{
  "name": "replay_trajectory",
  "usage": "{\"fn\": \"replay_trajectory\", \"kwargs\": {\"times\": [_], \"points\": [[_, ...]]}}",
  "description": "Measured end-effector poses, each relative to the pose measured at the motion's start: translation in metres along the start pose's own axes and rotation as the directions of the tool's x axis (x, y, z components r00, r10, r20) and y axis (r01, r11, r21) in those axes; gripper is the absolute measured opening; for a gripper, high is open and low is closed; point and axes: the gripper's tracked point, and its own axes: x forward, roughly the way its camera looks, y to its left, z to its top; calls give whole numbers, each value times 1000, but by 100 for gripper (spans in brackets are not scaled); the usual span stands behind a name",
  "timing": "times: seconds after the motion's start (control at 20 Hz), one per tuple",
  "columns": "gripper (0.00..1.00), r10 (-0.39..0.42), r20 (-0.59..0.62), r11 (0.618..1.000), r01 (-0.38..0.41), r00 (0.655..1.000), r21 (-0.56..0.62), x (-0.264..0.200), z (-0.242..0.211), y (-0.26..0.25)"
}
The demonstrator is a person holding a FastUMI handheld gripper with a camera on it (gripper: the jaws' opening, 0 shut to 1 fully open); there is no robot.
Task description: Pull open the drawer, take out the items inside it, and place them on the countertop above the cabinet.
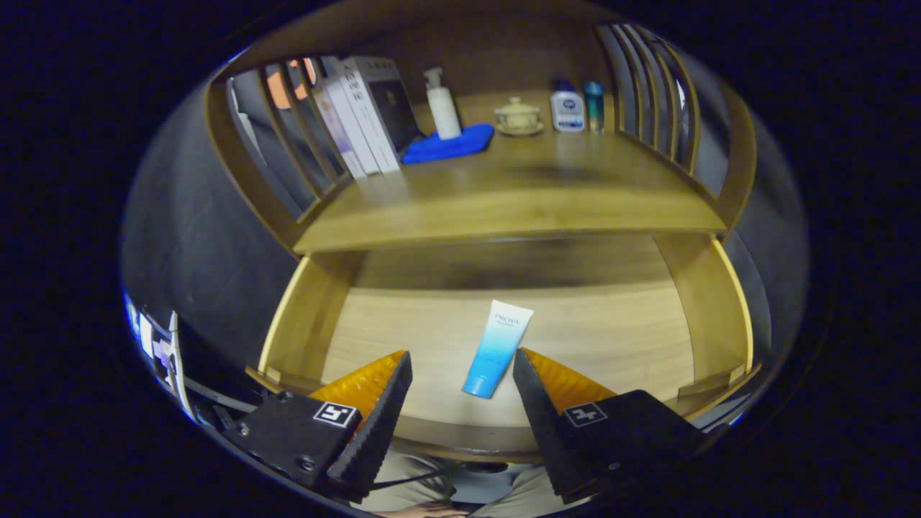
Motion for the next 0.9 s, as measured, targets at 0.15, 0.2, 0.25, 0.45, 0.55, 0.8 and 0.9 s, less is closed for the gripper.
{"fn": "replay_trajectory", "kwargs": {"times": [0.15,0.2,0.25,0.45,0.55,0.8,0.9], "points": [[90,-59,-131,998,63,990,29,21,-8,-11],[90,-72,-157,996,79,985,39,26,-8,-13],[90,-78,-181,995,87,980,42,32,-8,-13],[86,-100,-285,991,121,953,60,53,-12,-13],[85,-116,-321,988,142,940,59,61,-14,-11],[78,-153,-364,978,194,919,79,79,-19,-21],[69,-162,-379,974,209,911,86,82,-24,-20]]}}
